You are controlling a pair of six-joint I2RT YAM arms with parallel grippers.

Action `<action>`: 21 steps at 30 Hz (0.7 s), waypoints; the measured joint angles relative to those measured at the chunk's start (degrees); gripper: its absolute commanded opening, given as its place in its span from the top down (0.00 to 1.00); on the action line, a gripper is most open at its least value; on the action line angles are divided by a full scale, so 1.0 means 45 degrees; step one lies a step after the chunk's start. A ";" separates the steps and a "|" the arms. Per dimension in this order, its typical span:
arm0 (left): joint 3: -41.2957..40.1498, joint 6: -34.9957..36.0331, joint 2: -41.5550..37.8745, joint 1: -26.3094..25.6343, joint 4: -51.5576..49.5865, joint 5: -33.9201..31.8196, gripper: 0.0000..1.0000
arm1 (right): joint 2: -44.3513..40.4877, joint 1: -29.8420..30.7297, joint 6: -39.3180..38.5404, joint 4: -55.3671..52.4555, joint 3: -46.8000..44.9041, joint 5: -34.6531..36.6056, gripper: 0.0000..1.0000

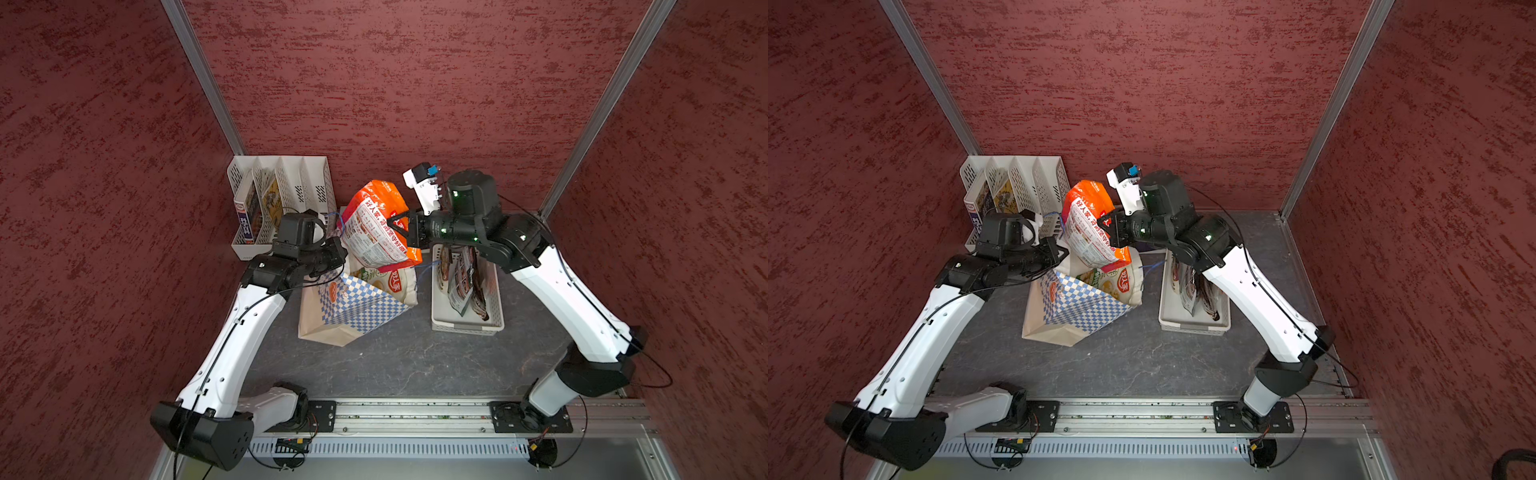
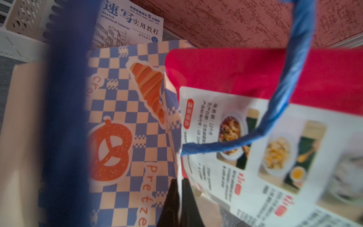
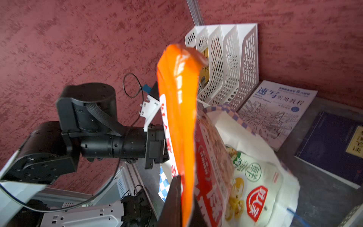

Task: Place the condiment packets inside the bag
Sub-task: Place the condiment packet in the paper bag.

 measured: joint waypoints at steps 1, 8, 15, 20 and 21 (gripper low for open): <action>-0.0058 -0.0029 0.0000 0.0019 0.0068 0.0010 1.00 | -0.0087 0.0000 0.0078 0.0185 -0.0350 -0.0029 1.00; -0.0423 -0.0316 -0.0175 0.0053 0.0797 0.0306 1.00 | -0.0709 0.0000 0.0937 0.0840 -0.2482 -0.0476 1.00; -0.1025 -0.0777 -0.0325 0.0121 0.1559 0.0593 1.00 | -0.0889 0.0000 0.2365 0.2200 -0.4109 -0.0981 1.00; -0.1379 -0.1224 -0.0559 0.0146 0.2113 0.0850 1.00 | -0.0952 -0.0194 0.4007 0.4051 -0.5663 -0.1049 1.00; -0.1472 -0.1326 -0.0627 0.0160 0.2215 0.0928 1.00 | -0.0957 -0.0306 0.4454 0.4541 -0.6071 -0.1127 1.00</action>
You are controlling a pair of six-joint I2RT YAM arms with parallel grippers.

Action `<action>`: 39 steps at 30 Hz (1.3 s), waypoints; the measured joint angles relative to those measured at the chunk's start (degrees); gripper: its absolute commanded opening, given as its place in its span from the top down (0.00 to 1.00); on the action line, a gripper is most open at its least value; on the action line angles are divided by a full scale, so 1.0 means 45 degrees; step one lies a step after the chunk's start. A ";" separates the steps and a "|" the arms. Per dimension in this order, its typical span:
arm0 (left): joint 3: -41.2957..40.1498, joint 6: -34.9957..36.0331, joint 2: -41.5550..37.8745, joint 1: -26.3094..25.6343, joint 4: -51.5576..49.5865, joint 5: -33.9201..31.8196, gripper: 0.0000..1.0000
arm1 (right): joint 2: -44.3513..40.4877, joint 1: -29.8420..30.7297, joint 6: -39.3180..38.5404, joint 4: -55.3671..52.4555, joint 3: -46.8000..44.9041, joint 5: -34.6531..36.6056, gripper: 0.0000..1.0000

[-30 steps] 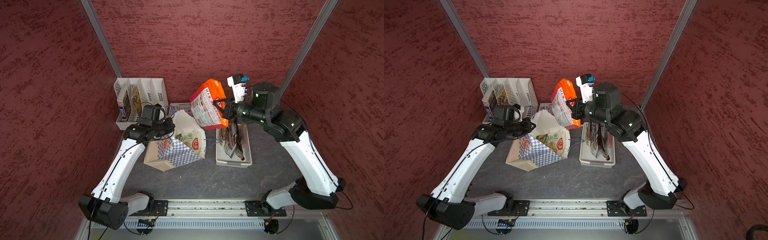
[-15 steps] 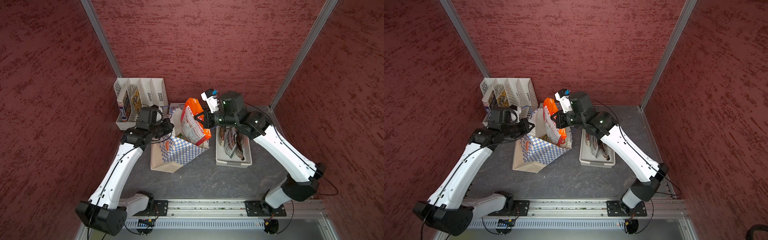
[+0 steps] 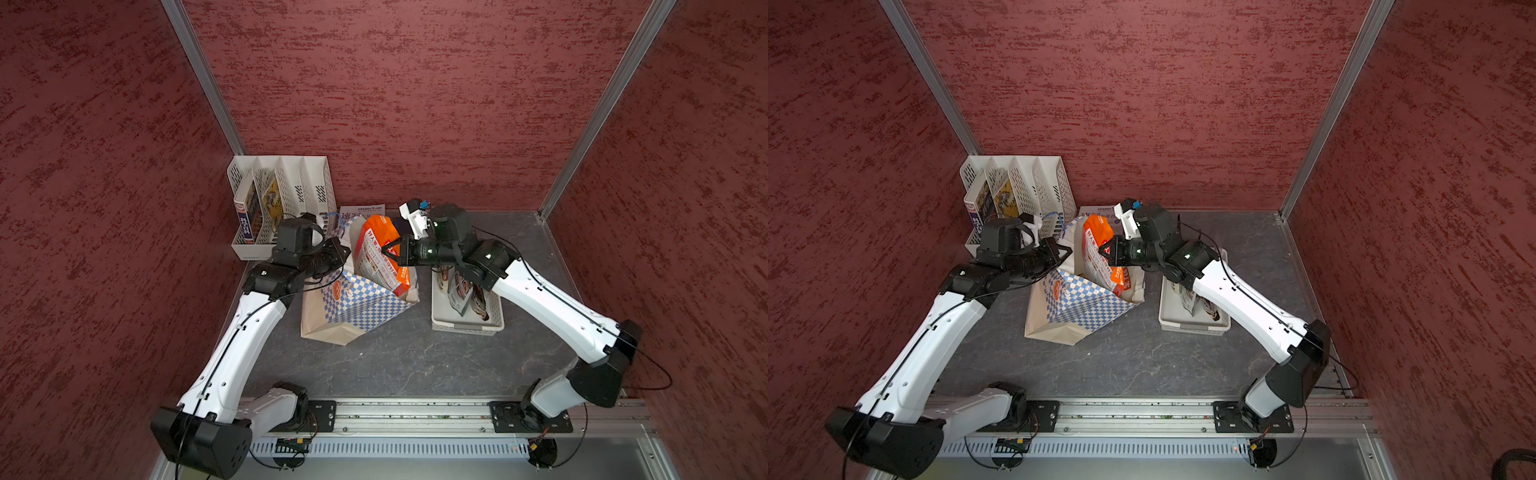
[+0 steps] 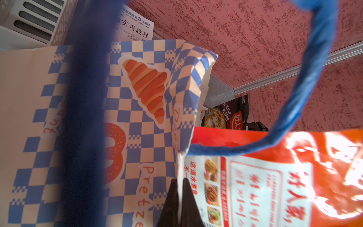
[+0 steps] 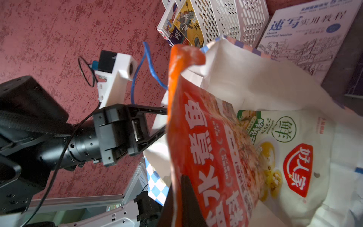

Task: Place the condiment packets inside the bag
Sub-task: Place the condiment packet in the paper bag.

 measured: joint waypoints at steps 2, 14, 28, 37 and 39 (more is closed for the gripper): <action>-0.0238 -0.0228 -0.0160 0.0087 0.0282 0.0160 1.00 | 0.0000 -0.0311 0.0971 0.1049 -0.0855 -0.0194 1.00; -0.2050 -0.2093 -0.0529 0.0879 0.2628 0.1569 1.00 | -0.0087 -0.1156 0.5435 0.5479 -0.4090 -0.0831 1.00; -0.2501 -0.2798 -0.0573 0.1802 0.3429 0.2691 1.00 | 0.1700 -0.0767 0.8446 0.9632 -0.4148 -0.3031 1.00; -0.2623 -0.2803 -0.0631 0.1914 0.3458 0.2948 1.00 | 0.1666 -0.0758 0.8417 0.9384 -0.4789 -0.2074 1.00; -0.2623 -0.2798 -0.0670 0.1962 0.3468 0.2973 1.00 | 0.1481 -0.0753 0.7936 0.8548 -0.4789 -0.1588 1.00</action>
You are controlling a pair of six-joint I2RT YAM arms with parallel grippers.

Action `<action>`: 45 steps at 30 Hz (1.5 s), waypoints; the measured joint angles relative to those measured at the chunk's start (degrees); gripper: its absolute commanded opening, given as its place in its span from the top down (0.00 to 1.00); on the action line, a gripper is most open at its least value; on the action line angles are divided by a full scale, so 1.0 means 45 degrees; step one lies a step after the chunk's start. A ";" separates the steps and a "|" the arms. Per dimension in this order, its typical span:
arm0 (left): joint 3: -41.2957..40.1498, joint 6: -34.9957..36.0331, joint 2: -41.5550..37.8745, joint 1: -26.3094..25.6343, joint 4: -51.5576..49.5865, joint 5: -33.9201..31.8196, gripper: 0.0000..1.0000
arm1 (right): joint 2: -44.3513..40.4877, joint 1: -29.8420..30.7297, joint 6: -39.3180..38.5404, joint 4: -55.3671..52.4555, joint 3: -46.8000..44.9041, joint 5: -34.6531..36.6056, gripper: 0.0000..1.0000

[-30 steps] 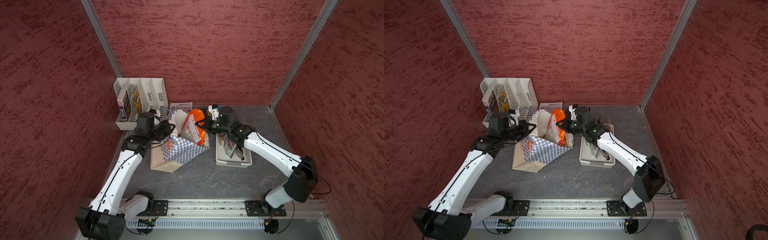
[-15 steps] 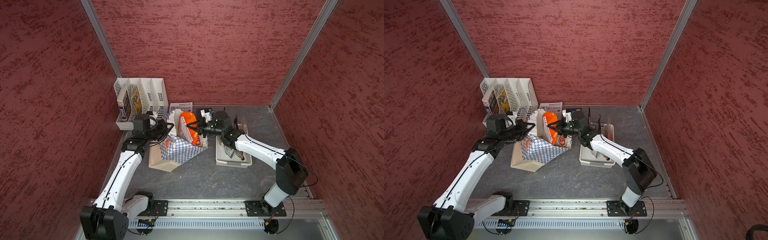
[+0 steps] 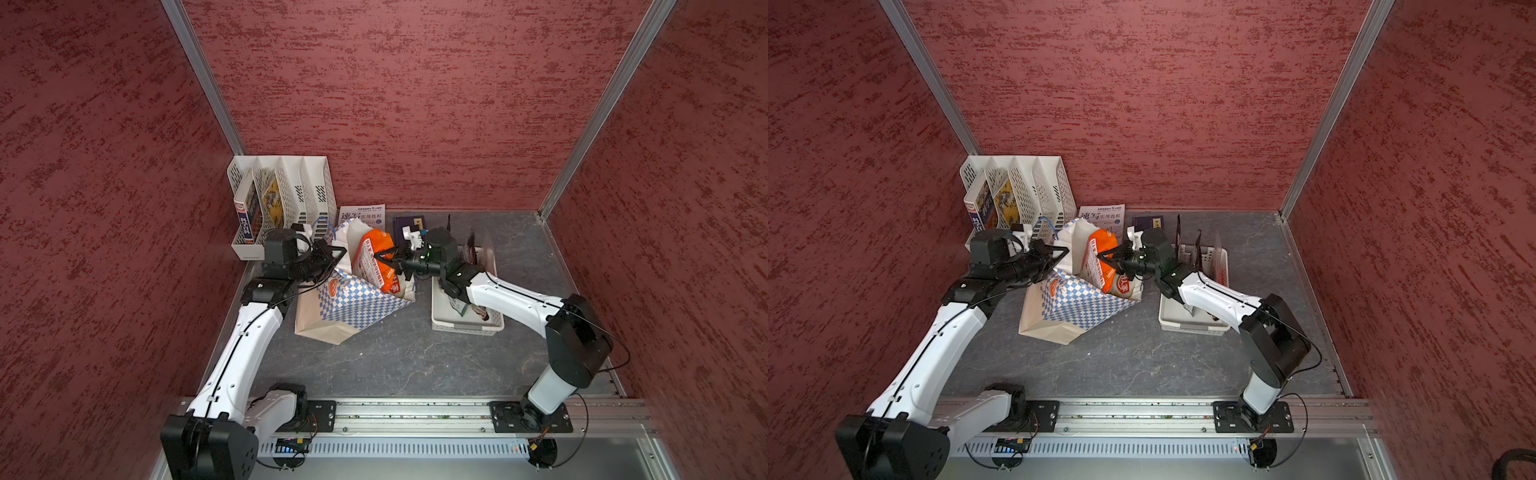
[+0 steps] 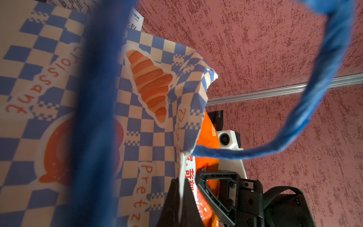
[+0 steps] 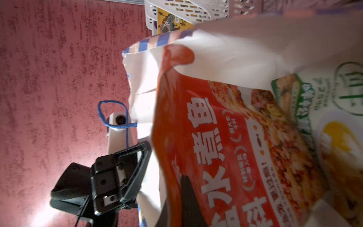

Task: Place the condiment packets inside the bag
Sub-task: Place the condiment packet in the paper bag, then pick up the condiment packet from the storage box.

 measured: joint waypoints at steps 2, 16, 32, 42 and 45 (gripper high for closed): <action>-0.0005 0.0000 -0.0068 0.0039 0.0005 0.0000 1.00 | -0.0291 -0.0019 -0.0306 -0.0685 -0.0029 0.0408 1.00; -0.0117 -0.0170 -0.0214 0.0107 0.0078 0.0097 1.00 | -0.0855 -0.0121 -0.0767 -0.1807 -0.0311 0.1049 0.73; -0.0466 -0.0194 -0.0379 0.0398 0.0355 0.0661 1.00 | -0.2030 -0.0151 -0.4065 -0.5906 0.0044 0.3682 0.35; -0.0661 0.0204 -0.0573 0.0753 0.0636 0.2021 1.00 | -0.4342 -0.0146 -0.8111 -0.9690 0.0971 0.5459 0.25; -0.0661 0.0554 -0.0753 0.0792 0.0617 0.2487 1.00 | -0.4979 -0.0151 -0.8893 -1.0962 0.1491 0.6562 0.24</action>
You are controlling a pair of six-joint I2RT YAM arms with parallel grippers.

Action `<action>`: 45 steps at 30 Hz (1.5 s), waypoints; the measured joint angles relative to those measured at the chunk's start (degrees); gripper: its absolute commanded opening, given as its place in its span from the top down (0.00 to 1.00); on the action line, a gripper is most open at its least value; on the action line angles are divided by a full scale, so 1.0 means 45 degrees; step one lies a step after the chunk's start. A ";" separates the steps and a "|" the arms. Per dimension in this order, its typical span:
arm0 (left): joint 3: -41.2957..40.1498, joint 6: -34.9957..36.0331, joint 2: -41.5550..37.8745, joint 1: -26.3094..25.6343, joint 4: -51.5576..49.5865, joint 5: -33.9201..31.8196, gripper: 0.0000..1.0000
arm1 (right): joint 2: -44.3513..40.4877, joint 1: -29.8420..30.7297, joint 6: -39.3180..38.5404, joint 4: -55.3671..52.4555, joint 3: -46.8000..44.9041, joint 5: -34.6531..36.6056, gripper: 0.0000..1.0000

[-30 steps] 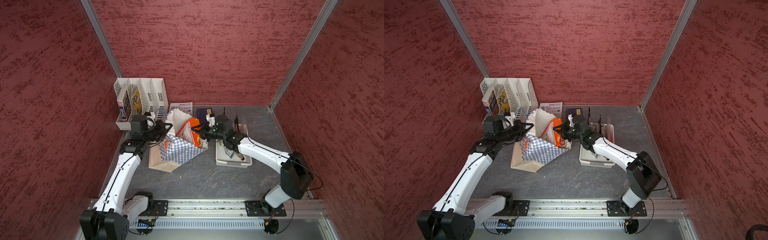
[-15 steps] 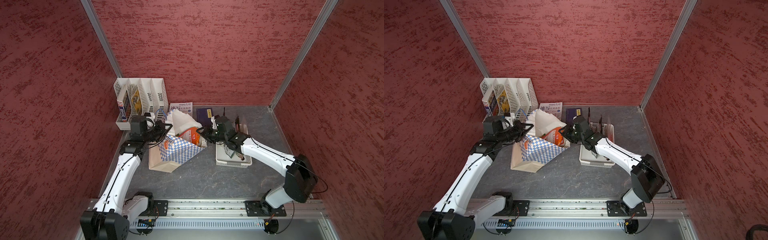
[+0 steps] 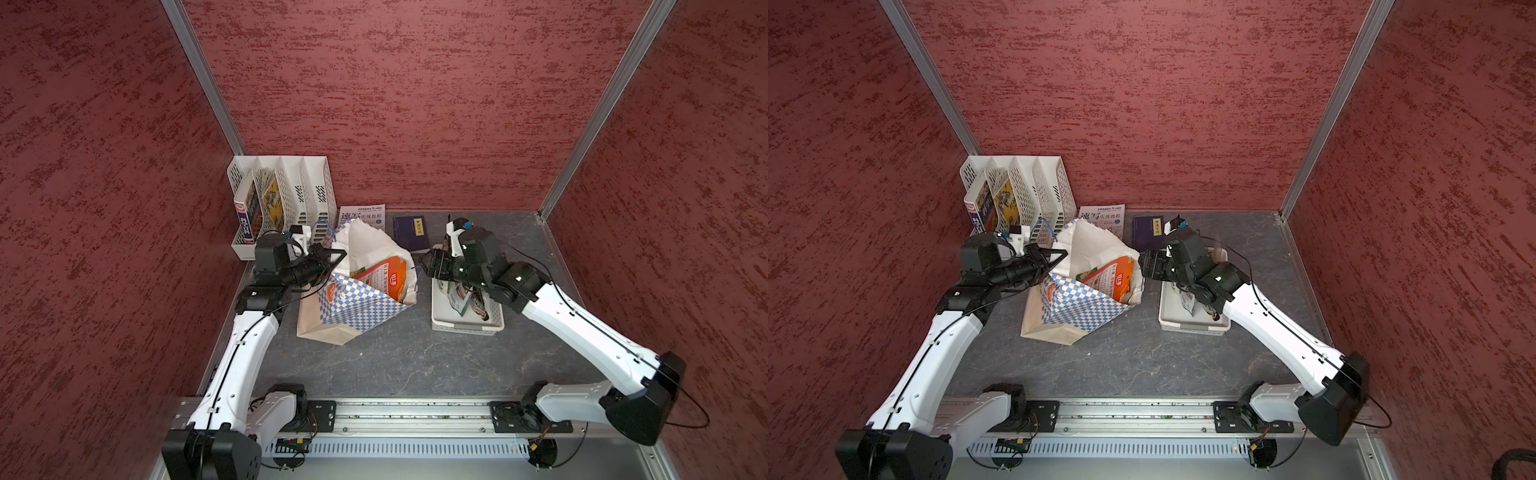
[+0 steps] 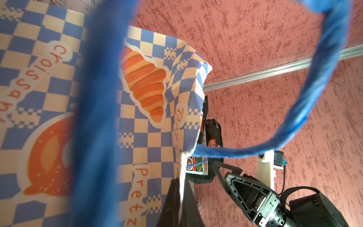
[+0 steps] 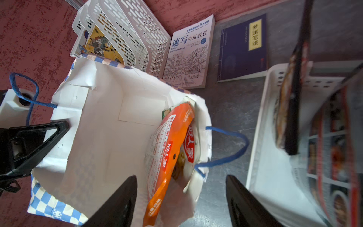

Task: Place the condiment packets inside the bag
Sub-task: Pick up the condiment packet from the storage box.

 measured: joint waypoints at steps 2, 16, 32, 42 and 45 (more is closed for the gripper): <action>0.0000 0.0185 -0.0102 0.0005 -0.0019 0.0262 1.00 | -0.0209 -0.0053 -0.0355 -0.0699 0.0461 0.0714 0.24; -0.0029 0.0359 -0.0204 0.0087 -0.0112 0.0544 1.00 | 0.3264 -0.1054 -0.1350 -0.2210 0.2681 0.2118 0.34; -0.0078 0.0359 -0.0204 0.0087 -0.0073 0.0845 1.00 | 0.6567 -0.2108 -0.1559 -0.2200 0.3944 0.2686 0.42; -0.0146 0.0359 -0.0214 0.0087 -0.0068 0.0845 1.00 | 0.6761 -0.2244 -0.1418 -0.1715 0.3293 0.2623 0.48; -0.0146 0.0355 -0.0219 0.0087 -0.0063 0.0845 1.00 | 0.6761 -0.2438 -0.1321 -0.1438 0.2691 0.2477 0.48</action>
